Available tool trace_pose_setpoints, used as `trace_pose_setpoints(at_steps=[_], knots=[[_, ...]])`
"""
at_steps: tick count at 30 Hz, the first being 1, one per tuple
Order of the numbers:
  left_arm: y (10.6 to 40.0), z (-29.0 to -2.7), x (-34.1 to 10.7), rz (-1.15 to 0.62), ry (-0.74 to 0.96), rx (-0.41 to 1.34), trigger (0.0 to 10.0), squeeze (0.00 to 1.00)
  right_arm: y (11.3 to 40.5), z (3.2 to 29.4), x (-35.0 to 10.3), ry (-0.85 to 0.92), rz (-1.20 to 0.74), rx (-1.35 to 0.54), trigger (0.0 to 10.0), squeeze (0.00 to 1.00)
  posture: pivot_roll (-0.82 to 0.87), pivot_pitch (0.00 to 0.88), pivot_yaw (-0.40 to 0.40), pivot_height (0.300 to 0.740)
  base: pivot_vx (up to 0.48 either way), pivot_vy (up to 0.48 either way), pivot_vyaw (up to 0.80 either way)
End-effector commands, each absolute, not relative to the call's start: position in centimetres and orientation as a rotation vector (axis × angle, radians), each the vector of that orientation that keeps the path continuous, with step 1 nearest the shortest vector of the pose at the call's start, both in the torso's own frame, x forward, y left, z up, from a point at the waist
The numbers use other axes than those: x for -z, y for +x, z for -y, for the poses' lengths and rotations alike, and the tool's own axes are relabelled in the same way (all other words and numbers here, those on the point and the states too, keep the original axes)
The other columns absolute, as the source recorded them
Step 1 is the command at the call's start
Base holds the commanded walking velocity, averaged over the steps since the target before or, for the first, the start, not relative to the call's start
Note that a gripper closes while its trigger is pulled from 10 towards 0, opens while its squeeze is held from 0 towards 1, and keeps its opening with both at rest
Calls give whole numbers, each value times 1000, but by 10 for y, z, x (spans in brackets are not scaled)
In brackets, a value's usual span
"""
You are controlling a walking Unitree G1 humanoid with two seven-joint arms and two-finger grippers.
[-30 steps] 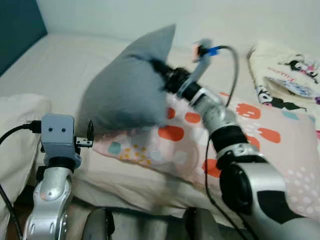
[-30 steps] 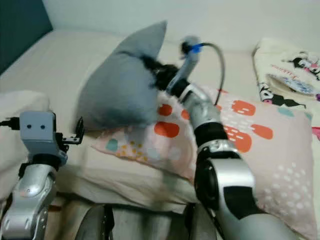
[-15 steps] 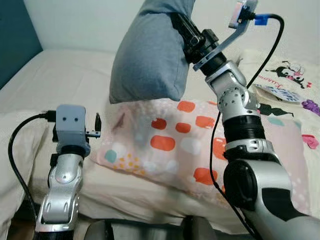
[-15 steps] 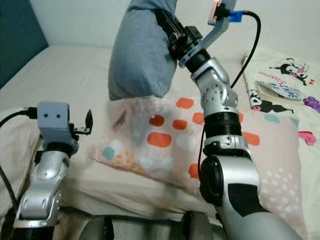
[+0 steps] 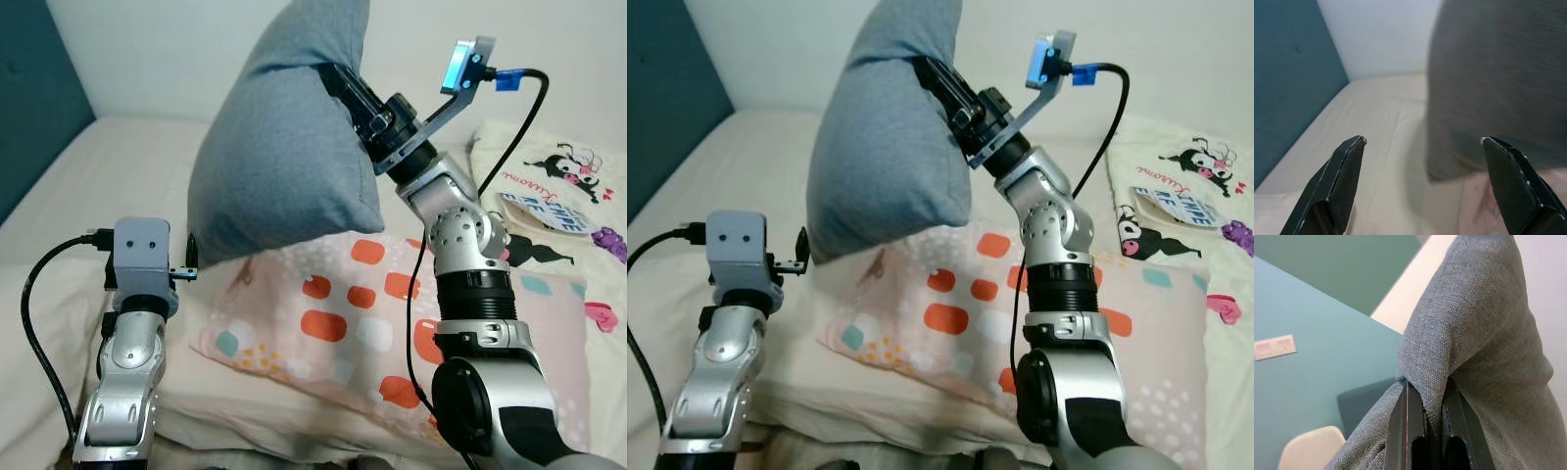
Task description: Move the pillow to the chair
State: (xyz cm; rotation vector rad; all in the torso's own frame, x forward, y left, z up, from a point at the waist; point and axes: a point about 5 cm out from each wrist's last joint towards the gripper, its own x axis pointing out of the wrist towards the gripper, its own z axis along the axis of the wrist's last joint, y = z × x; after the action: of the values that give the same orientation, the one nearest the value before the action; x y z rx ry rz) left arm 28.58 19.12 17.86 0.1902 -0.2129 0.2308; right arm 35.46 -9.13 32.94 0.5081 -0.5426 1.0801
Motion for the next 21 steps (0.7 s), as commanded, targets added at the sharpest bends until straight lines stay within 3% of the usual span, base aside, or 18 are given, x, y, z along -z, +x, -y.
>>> trace_pose_setpoints(at_steps=[1, 10, 17, 21], knots=[[286, -190, -173, 196, 206, -229, 10000, 0, 347, 89, -336, 519, 592, -1119, 0, 0, 122, 0, -47, 669, 0, 0, 0], [279, -189, -162, 170, 218, -226, 10000, 0, 342, 80, -316, 530, 502, -1145, 0, 0, 125, 0, -49, 692, 0, 0, 0], [256, -193, -140, 77, 229, -322, 10000, 0, 336, 76, -257, 528, 287, -1125, 0, 0, 126, 0, -47, 716, 0, 0, 0], [253, -193, -139, 74, 220, -327, 10000, 0, 333, 76, -250, 528, 265, -1130, 0, 0, 128, 0, -47, 721, 0, 0, 0]])
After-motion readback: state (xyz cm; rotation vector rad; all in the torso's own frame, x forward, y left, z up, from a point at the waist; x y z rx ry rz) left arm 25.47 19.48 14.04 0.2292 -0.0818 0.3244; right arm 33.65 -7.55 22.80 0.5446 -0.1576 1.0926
